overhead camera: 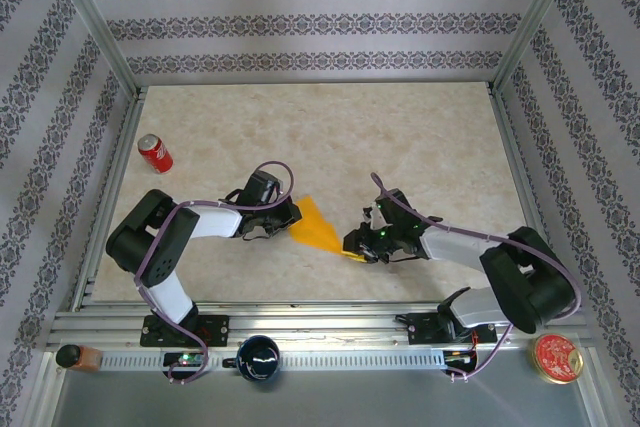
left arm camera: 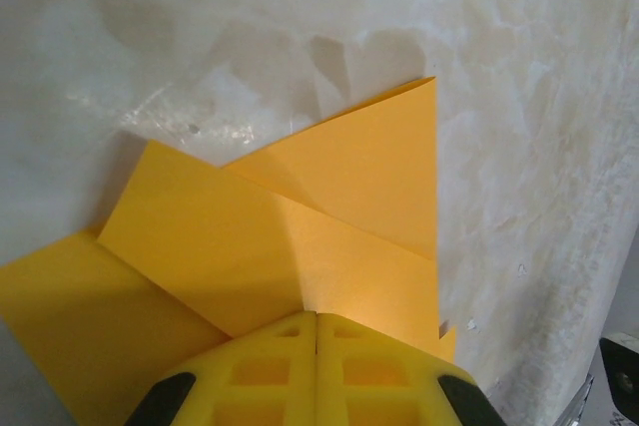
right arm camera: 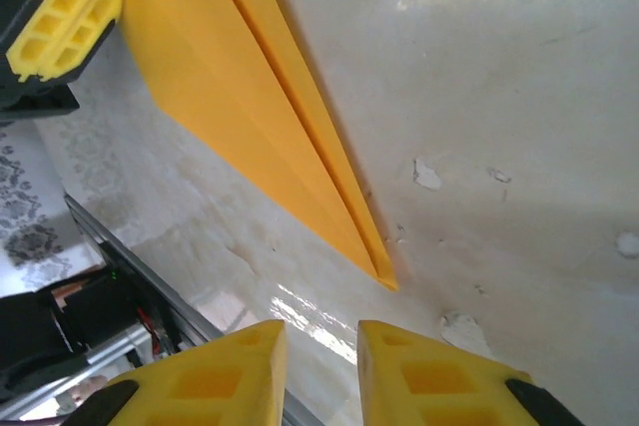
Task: Fold a paper plane with a square sheet of paper (pick it up from the middle)
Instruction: Turn over the paper at the center of the table.
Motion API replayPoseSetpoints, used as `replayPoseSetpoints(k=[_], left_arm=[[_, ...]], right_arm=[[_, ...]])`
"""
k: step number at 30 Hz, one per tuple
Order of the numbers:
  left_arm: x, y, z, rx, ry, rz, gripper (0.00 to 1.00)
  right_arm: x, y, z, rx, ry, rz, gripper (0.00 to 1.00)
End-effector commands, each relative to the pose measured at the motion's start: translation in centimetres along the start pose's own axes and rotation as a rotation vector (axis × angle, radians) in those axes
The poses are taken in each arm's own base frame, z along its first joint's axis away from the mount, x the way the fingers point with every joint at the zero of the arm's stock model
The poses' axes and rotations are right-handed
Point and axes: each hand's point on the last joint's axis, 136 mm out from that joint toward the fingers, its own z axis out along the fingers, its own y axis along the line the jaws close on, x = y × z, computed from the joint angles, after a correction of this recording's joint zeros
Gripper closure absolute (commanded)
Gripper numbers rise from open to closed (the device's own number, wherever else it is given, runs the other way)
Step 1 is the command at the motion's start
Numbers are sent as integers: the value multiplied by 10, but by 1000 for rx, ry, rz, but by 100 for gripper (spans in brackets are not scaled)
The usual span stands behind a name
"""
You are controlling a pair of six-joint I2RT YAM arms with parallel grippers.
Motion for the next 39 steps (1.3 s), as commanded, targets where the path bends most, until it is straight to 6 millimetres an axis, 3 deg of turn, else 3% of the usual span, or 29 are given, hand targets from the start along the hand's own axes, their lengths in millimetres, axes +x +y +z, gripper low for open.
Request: replayPoseSetpoints(k=[1,14,26,39], left_arm=[[-2,14,4,-32,-9,-38,97],[-3,13,3,-34,-8,-31,97],[-3,12,3,-33,-12,-39,97],[-3,11,3,-33,-3,-66,97]], right_arm=[[-2,-7,4,1,3,68,73],[-3,-22,13,36,9,121,72],[-7,-18,1,31,-44,89,71],[-7,-13,10,66,12,61,74]])
